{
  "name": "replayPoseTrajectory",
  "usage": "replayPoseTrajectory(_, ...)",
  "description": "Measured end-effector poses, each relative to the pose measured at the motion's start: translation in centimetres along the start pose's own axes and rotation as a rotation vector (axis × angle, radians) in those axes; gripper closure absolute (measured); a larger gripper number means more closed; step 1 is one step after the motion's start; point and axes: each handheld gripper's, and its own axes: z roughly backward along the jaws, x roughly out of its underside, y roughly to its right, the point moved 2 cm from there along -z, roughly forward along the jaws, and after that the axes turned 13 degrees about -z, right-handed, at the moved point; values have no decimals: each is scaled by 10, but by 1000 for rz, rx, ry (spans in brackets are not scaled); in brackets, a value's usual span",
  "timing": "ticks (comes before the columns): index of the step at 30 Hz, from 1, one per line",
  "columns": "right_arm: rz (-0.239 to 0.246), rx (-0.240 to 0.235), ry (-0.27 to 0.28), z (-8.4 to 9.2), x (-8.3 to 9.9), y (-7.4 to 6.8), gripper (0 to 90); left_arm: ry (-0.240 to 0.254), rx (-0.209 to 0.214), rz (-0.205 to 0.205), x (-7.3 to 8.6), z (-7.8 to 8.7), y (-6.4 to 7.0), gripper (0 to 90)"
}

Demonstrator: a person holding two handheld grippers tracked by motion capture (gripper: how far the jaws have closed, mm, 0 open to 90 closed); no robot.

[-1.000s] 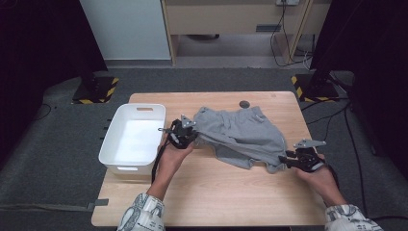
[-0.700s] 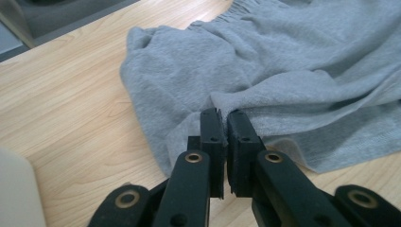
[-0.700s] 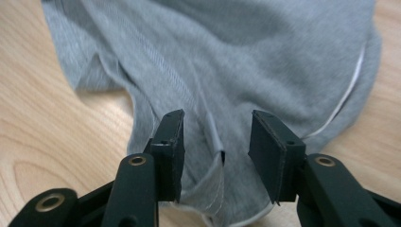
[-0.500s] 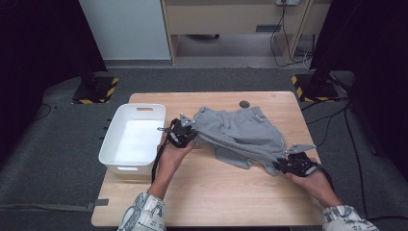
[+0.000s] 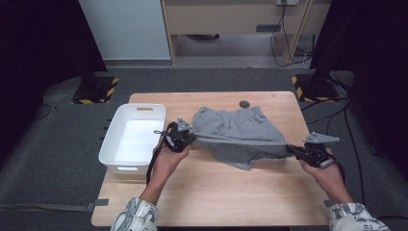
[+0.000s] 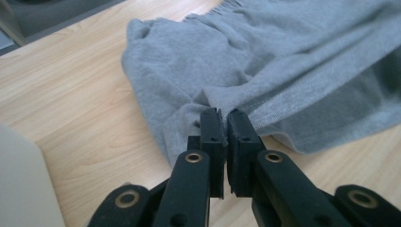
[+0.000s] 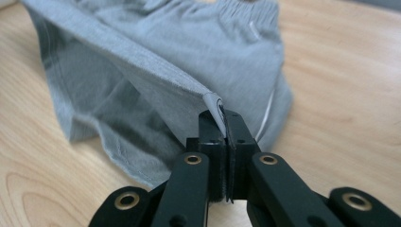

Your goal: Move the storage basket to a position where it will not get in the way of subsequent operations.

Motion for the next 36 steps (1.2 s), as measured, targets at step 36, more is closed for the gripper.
replayPoseTrajectory(36, 39, 6, 25, 33, 2, 4, 883, 13, 91, -23, 29, 29, 19, 861)
